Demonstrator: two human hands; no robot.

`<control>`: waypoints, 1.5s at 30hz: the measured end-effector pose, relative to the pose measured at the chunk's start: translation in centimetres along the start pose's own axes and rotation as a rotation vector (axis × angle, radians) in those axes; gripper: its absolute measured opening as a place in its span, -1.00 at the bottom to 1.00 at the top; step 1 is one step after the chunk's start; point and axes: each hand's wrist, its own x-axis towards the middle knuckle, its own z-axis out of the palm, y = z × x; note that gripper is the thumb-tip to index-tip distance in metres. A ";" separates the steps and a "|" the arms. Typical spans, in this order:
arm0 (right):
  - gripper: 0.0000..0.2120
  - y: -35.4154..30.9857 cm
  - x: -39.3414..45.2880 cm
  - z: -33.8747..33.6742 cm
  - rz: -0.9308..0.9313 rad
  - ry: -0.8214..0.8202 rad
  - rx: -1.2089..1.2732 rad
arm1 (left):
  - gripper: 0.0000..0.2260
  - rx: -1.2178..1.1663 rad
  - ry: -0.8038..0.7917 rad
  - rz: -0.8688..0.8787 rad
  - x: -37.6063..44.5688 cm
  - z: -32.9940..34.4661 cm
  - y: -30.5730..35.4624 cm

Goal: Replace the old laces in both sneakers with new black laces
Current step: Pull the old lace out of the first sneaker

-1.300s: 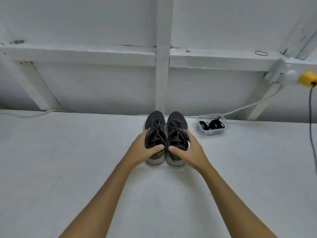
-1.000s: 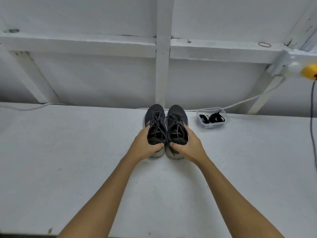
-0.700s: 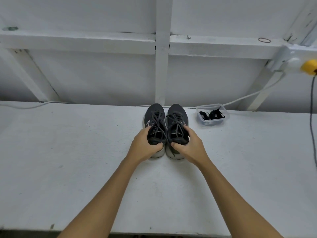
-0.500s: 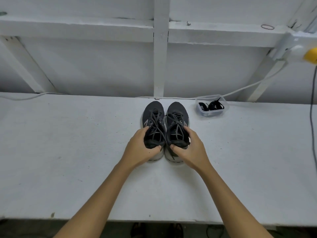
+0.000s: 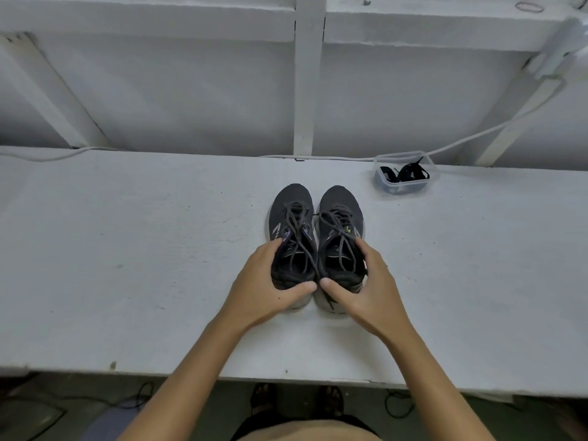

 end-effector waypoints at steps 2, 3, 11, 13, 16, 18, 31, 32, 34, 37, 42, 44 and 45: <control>-0.31 -0.9 0.1 -0.5 -0.021 -0.008 0.024 | -0.41 -0.058 -0.003 -0.036 0.5 -0.5 0.1; -0.41 -1.4 0.2 -0.6 -0.041 0.013 0.027 | -0.41 -0.086 0.029 -0.054 0.8 -0.7 0.0; -0.91 -4.6 5.0 -0.2 -0.240 0.149 -0.226 | -0.92 -0.035 0.227 0.002 5.0 -2.2 1.4; -0.89 -5.2 6.3 0.2 -0.238 0.040 -0.298 | -0.93 0.005 0.200 0.025 6.0 -2.3 1.6; -0.84 -5.4 7.7 0.8 -0.207 -0.078 -0.385 | -0.95 0.060 0.117 0.096 6.5 -2.5 1.5; -0.83 -5.2 8.2 0.9 -0.173 -0.130 -0.434 | -0.92 0.098 0.074 0.147 6.6 -2.7 1.0; -0.87 -4.6 9.0 0.4 -0.119 -0.220 -0.358 | -0.92 0.426 0.022 0.485 7.5 -2.8 -1.0; -0.87 -4.6 9.1 0.4 -0.117 -0.222 -0.349 | -0.93 0.443 0.028 0.503 7.5 -2.7 -0.9; -0.87 -4.5 9.0 0.3 -0.114 -0.222 -0.339 | -0.96 0.409 0.011 0.466 7.5 -2.6 -0.7; -0.86 -4.5 9.0 0.3 -0.102 -0.219 -0.336 | -0.95 0.098 0.000 0.271 7.1 -2.5 0.2; -0.87 -4.8 9.0 0.5 -0.074 -0.215 -0.374 | -0.86 -0.507 0.102 -0.127 7.4 -3.4 2.2; -0.87 -4.9 9.0 0.5 -0.055 -0.219 -0.384 | -0.83 -0.830 0.201 -0.172 8.5 -4.8 2.6; -0.87 -4.9 9.1 0.6 -0.049 -0.221 -0.388 | -0.84 -1.002 0.269 -0.186 9.1 -5.8 2.6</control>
